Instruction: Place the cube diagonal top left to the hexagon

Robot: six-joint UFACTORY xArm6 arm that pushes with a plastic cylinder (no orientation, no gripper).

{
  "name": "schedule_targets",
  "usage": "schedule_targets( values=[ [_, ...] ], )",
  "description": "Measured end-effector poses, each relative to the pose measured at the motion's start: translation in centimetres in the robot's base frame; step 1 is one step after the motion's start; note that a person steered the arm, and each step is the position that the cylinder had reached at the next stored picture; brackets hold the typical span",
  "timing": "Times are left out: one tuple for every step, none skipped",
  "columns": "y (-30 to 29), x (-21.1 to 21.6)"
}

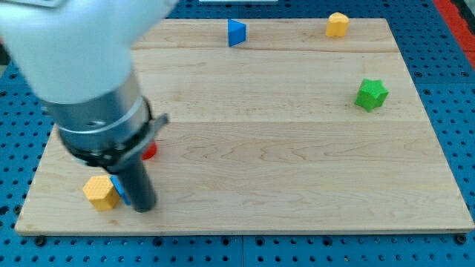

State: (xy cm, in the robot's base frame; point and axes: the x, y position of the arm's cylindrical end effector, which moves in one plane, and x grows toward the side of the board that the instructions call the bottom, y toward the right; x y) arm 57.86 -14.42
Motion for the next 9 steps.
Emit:
schedule_targets(
  values=[
    [-2.7,-2.8],
    [1.1,-3.5],
    [3.8,-5.6],
    [-0.8,-5.7],
    [-5.1,-6.5],
    [-6.2,-8.4],
    [-1.7,-9.4],
    [1.1,-9.4],
    [1.1,-9.4]
  ],
)
